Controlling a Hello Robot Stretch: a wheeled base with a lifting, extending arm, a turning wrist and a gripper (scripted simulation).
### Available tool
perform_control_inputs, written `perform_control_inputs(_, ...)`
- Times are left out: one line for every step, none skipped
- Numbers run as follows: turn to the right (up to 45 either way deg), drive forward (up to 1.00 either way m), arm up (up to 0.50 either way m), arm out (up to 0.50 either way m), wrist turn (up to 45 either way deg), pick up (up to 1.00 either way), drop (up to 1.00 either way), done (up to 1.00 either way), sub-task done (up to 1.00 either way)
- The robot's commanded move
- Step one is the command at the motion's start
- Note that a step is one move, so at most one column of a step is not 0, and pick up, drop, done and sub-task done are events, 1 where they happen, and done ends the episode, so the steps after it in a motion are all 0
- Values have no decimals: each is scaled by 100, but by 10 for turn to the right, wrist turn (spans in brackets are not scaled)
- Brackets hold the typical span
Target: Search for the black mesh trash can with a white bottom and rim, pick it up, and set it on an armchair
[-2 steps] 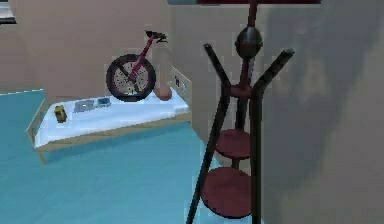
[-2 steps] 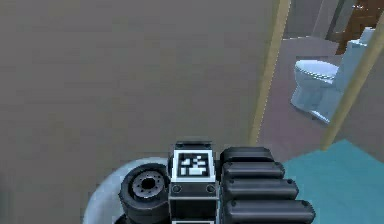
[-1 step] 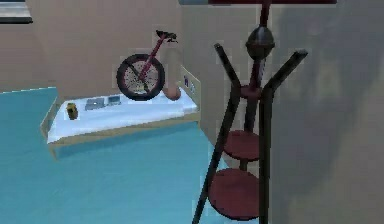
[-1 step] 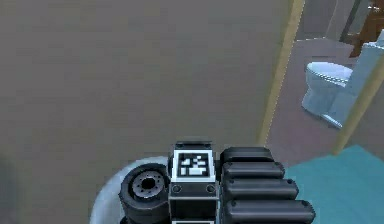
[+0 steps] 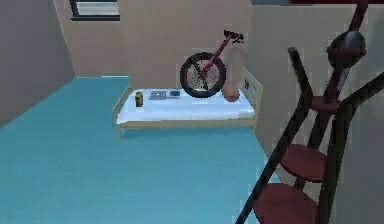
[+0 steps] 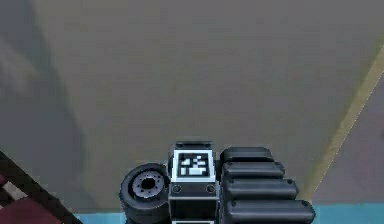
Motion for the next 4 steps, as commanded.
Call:
perform_control_inputs(0, 15, 0, 0, 0, 0, 0, 0, 0)
perform_control_inputs(270, 0, 0, 0, 0, 0, 0, 0, 0)
perform_control_inputs(60, 0, 0, 0, 0, 0, 0, 0, 0)
perform_control_inputs(30, 0, 0, 0, 0, 0, 0, 0, 0)
